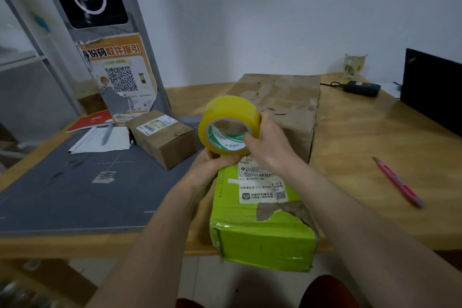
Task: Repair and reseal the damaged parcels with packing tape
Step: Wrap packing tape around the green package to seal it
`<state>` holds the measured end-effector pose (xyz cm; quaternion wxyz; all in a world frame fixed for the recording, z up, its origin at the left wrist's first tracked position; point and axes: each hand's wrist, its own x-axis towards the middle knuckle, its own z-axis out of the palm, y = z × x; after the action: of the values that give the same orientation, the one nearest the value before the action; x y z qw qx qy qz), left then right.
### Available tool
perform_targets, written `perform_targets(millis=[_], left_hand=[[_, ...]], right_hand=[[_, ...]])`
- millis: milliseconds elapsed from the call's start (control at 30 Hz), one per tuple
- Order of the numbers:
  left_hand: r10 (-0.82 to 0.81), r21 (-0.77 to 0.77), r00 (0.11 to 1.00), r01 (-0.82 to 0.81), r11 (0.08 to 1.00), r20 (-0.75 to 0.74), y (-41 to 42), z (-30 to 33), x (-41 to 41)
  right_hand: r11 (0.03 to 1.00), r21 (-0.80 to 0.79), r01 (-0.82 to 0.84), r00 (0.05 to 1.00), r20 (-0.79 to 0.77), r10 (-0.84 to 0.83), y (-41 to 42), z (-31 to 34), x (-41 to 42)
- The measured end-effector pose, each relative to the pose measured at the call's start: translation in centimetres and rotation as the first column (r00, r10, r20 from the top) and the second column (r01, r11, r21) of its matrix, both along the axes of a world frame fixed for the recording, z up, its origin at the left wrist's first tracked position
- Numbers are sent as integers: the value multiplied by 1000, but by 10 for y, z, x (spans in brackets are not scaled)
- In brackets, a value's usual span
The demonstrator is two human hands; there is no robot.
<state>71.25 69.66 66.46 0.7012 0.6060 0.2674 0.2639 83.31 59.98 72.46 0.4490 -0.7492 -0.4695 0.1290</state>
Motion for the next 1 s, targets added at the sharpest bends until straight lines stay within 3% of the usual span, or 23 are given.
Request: perform_targets(millis=[167, 467, 800, 933, 1000], left_hand=[[52, 19, 998, -52, 998, -17, 4, 1, -1], [65, 13, 998, -65, 998, -2, 7, -5, 0], [68, 13, 998, -68, 998, 7, 4, -4, -2], [79, 0, 997, -79, 997, -10, 5, -5, -8], [80, 7, 997, -80, 997, -13, 3, -4, -6]], right_hand=[[999, 35, 22, 998, -53, -20, -11, 4, 19], [971, 45, 235, 949, 204, -240, -57, 22, 68], [966, 41, 254, 873, 421, -247, -67, 23, 67], [926, 2, 378, 761, 569, -311, -79, 22, 88], [921, -41, 388, 793, 524, -311, -82, 18, 97]])
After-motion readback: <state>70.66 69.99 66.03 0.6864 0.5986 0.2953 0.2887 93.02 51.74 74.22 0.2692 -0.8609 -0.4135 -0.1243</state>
